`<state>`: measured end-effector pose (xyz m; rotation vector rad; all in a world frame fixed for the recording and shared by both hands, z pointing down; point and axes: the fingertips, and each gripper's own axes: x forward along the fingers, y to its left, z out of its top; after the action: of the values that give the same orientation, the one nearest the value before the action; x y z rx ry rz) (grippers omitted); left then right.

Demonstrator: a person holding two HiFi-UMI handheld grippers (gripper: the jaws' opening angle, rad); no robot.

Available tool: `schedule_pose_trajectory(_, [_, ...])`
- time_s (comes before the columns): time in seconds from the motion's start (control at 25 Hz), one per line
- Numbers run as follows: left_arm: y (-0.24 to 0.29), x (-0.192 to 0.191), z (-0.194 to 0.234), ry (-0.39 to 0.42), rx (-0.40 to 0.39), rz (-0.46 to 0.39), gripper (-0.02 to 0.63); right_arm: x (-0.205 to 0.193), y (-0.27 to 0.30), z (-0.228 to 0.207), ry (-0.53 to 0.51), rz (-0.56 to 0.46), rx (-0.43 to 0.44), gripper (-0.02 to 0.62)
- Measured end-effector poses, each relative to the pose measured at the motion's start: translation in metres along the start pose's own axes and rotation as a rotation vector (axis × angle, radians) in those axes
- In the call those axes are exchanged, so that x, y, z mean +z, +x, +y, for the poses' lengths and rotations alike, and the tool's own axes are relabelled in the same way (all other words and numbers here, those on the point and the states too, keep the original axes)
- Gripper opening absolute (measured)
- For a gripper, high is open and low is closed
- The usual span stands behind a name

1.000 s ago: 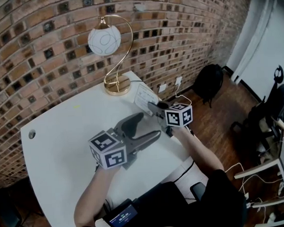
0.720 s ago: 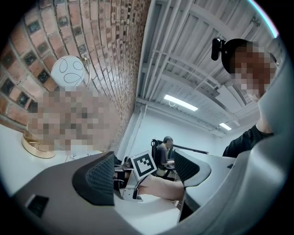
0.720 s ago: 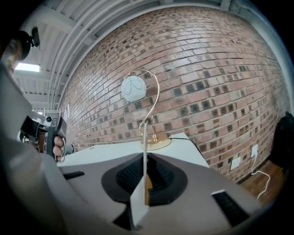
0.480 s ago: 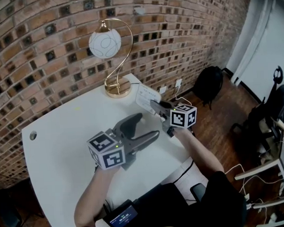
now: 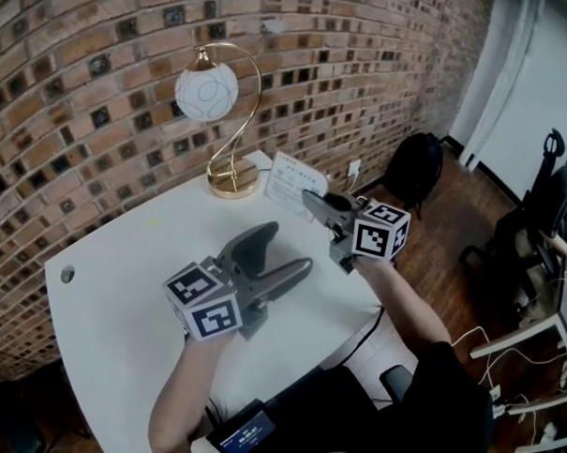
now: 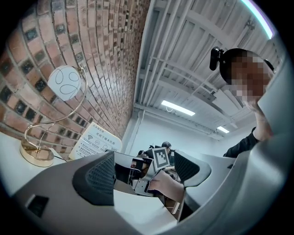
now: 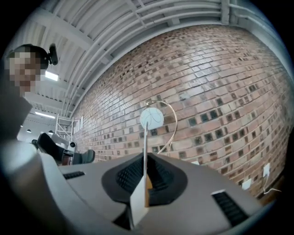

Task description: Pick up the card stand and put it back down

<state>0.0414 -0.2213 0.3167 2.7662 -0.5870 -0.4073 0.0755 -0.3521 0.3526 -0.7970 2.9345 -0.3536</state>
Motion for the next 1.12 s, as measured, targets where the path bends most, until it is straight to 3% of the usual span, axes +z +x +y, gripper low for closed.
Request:
schedule_pose_trajectory(0.76, [-0.004,0.03,-0.039,0.144,-0.074,-0.028,0.397,0.053,-0.015,0.058,-0.079,-0.079,0.087,0.029])
schedule_pose_trajectory(1.12, [-0.015,0.049,-0.043,0.184,-0.06,-0.043,0.397,0.07,-0.01,0.075,-0.112,-0.093,0.114,0.029])
